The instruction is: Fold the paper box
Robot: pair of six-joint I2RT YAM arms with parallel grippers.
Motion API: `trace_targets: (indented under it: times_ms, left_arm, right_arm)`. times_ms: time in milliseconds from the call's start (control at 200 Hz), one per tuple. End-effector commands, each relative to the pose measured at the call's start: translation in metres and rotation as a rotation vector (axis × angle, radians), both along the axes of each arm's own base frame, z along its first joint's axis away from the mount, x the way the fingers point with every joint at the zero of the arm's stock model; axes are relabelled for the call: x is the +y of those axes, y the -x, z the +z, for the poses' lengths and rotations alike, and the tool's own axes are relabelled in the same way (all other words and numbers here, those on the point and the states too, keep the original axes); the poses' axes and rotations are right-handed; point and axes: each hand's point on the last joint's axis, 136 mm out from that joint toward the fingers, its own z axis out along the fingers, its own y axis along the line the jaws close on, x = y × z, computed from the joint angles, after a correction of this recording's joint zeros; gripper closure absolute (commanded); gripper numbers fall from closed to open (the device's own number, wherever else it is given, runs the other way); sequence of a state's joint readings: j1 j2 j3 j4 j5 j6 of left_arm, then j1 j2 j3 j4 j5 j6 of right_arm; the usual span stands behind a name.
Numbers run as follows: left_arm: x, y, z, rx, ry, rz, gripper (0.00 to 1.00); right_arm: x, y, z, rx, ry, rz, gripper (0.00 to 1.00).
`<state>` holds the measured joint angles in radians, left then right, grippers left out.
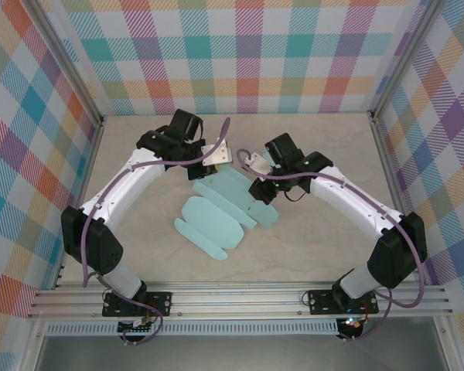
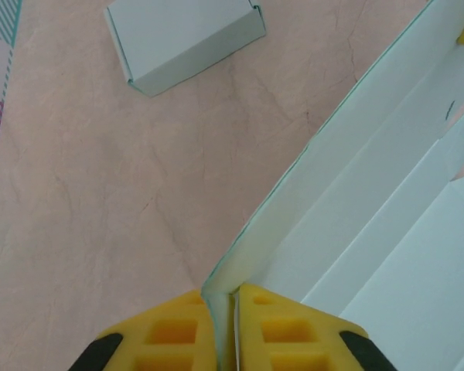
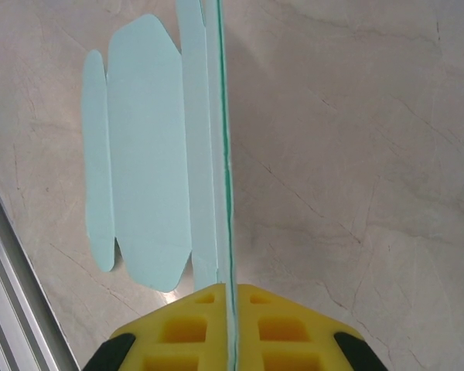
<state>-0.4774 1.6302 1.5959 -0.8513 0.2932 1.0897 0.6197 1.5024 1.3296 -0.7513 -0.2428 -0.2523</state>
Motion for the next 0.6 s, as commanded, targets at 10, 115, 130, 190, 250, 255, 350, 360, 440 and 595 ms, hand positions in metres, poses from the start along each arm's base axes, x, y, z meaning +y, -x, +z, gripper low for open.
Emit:
trace_targets:
  times_ms: [10, 115, 130, 190, 250, 255, 350, 360, 440, 595]
  left_arm:
    - [-0.002, 0.002, -0.004, 0.011, -0.007, 0.012, 0.99]
    - [-0.001, -0.003, -0.004, 0.000, -0.004, 0.039, 1.00]
    - [-0.001, -0.003, -0.004, -0.002, -0.001, 0.042, 1.00]
    - [-0.002, -0.005, -0.004, -0.012, 0.007, 0.050, 1.00]
    - [-0.002, -0.005, -0.004, -0.022, 0.021, 0.053, 1.00]
    - [-0.002, -0.005, -0.004, -0.023, 0.023, 0.054, 1.00]
    - [-0.002, -0.004, -0.004, -0.041, 0.051, 0.070, 1.00]
    - [-0.002, -0.004, -0.005, -0.043, 0.054, 0.073, 1.00]
    - [-0.002, -0.004, -0.006, -0.058, 0.086, 0.101, 1.00]
    - [-0.005, -0.002, -0.002, -0.093, 0.190, 0.160, 1.00]
  right_arm:
    - [0.000, -0.009, 0.017, -0.063, -0.053, -0.015, 0.85]
    - [-0.004, -0.010, 0.017, -0.072, -0.050, -0.036, 0.73]
    - [-0.005, -0.010, 0.016, -0.074, -0.049, -0.040, 0.71]
    - [-0.009, -0.010, 0.019, -0.089, -0.055, -0.060, 0.65]
    - [-0.015, -0.011, 0.022, -0.108, -0.071, -0.090, 0.56]
    - [-0.015, -0.011, 0.023, -0.109, -0.072, -0.093, 0.56]
    - [-0.026, -0.012, 0.031, -0.134, -0.129, -0.158, 0.45]
    - [-0.027, -0.013, 0.032, -0.135, -0.137, -0.168, 0.44]
    - [-0.039, -0.015, 0.042, -0.140, -0.212, -0.259, 0.42]
    - [-0.076, -0.031, 0.059, -0.120, -0.358, -0.529, 0.42]
